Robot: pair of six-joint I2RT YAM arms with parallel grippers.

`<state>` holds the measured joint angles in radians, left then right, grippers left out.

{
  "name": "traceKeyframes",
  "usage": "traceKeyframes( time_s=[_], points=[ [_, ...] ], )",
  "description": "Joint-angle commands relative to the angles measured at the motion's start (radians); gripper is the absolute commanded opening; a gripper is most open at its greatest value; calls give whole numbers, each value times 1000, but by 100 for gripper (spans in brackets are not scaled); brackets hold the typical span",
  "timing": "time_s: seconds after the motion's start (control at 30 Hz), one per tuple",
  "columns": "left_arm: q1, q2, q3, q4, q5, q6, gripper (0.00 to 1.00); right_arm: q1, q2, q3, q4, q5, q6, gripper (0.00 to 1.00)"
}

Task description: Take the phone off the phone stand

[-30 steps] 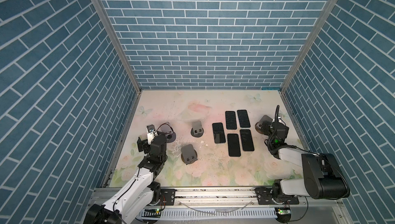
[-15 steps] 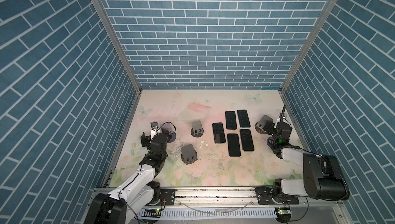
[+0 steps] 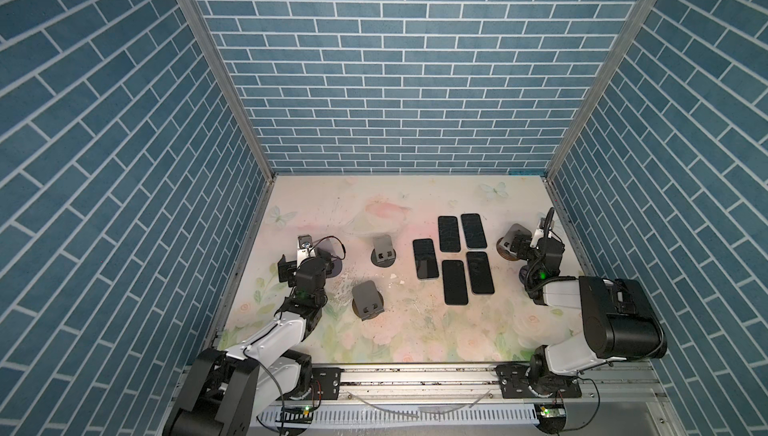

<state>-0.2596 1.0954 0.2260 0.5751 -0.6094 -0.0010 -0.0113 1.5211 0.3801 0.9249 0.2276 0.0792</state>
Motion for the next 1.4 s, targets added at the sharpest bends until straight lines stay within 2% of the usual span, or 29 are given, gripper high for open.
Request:
traceKeyframes(
  time_s=[0.0, 0.1, 0.2, 0.27, 0.3, 0.37, 0.47, 0.53, 0.57, 0.63, 0.7, 0.73, 1.07, 1.17, 1.37],
  points=[
    [15, 70, 6, 158, 30, 51, 100, 2, 21, -10, -11, -7, -2, 99],
    [23, 175, 12, 308, 65, 110, 100, 2, 21, -12, -9, -7, -2, 99],
    [33, 315, 0, 551, 124, 170, 100, 2, 19, -10, -10, -8, -2, 99],
    [42, 401, 17, 579, 139, 166, 100, 2, 20, -10, -9, -8, -2, 99],
    [46, 439, 13, 653, 142, 183, 100, 2, 20, -11, -11, -8, -2, 99],
    [71, 398, -7, 604, 172, 135, 100, 2, 19, -10, -11, -7, -3, 99],
    [122, 442, -9, 631, 239, 92, 100, 2, 21, -11, -10, -7, -4, 99],
    [126, 476, 18, 634, 231, 104, 100, 2, 21, -10, -11, -10, -4, 99],
    [130, 440, 36, 536, 235, 78, 100, 2, 21, -10, -11, -9, -4, 99],
    [152, 457, 82, 485, 246, 68, 100, 2, 21, -10, -11, -8, -4, 99],
    [172, 439, 146, 330, 286, 46, 100, 2, 21, -10, -11, -11, -3, 99],
    [190, 445, 132, 369, 305, 37, 100, 2, 21, -10, -12, -11, -3, 99],
    [194, 439, 131, 356, 309, 31, 100, 2, 21, -9, -13, -13, -2, 99],
    [194, 440, 131, 358, 307, 32, 100, -1, 21, 3, -40, -112, -30, 99],
    [193, 440, 131, 357, 307, 33, 100, -3, 21, -1, -32, -100, -25, 99]
  ],
)
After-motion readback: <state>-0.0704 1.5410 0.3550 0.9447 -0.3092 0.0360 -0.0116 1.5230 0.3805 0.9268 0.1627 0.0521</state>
